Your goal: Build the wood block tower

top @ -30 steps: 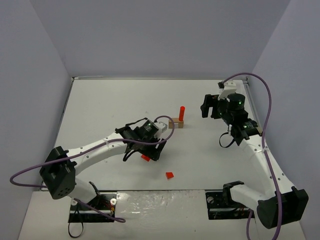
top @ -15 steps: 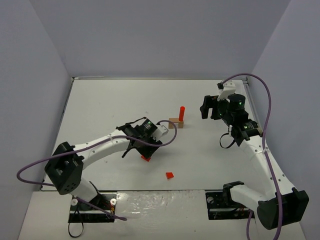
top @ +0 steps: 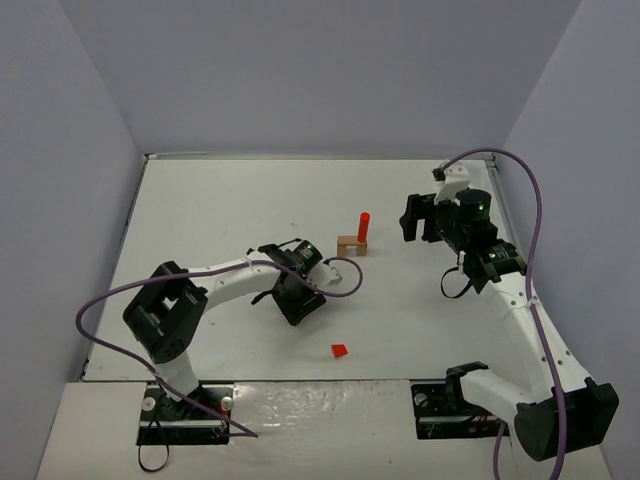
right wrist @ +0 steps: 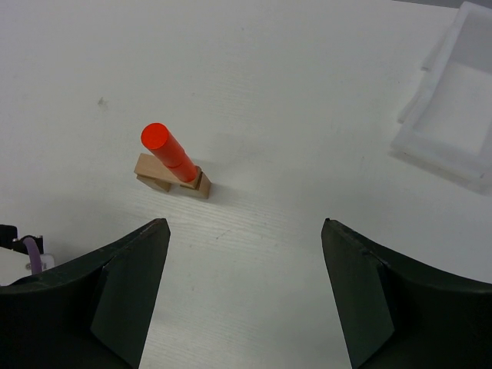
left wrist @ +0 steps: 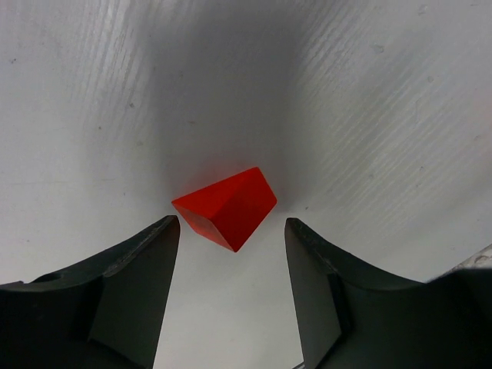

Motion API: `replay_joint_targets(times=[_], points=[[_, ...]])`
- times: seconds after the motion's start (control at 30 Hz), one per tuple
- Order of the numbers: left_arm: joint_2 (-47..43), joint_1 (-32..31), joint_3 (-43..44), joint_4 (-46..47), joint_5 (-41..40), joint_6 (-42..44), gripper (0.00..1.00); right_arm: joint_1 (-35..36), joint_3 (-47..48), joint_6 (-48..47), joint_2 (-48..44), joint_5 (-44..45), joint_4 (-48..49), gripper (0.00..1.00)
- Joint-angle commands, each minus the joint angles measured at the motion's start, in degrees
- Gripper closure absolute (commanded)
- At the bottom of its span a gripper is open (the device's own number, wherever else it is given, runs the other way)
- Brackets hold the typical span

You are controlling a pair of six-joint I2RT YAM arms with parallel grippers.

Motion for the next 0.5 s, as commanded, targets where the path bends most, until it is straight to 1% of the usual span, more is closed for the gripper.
replay_joint_targets(times=[0.0,0.1,0.23,0.27,0.33,0.43,0.47], points=[[1.78,-0.08,2.87,-0.38,-1.14,-0.93,0.47,-0.45,0.87,-0.91,-1.11,-0.79,2.39,0.22],[4.29,-0.14,3.87,-0.03,-4.89,-4.23,0.48,-0.48,0.83,-0.91,-0.86,-0.70,2.39,0.22],[5.35,0.01,4.57,2.53,-8.34,-8.95,0.59,-0.45,0.95,-0.91,-0.66,-0.44,2.39,0.22],[5.45,0.05,4.61,2.72,-8.92,-10.20,0.59,-0.45,0.95,-0.91,-0.66,-0.43,2.39,0.22],[5.78,0.49,5.05,4.75,-10.40,-13.70,0.67,-0.45,1.02,-0.91,-0.76,-0.35,2.39,0.22],[6.71,1.27,5.67,6.00,-11.49,-17.88,0.68,-0.45,0.95,-0.75,-0.91,-0.35,2.39,0.22],[6.97,1.77,5.86,6.28,-13.15,-20.61,0.69,-0.45,0.95,-0.66,-0.92,-0.42,2.39,0.22]])
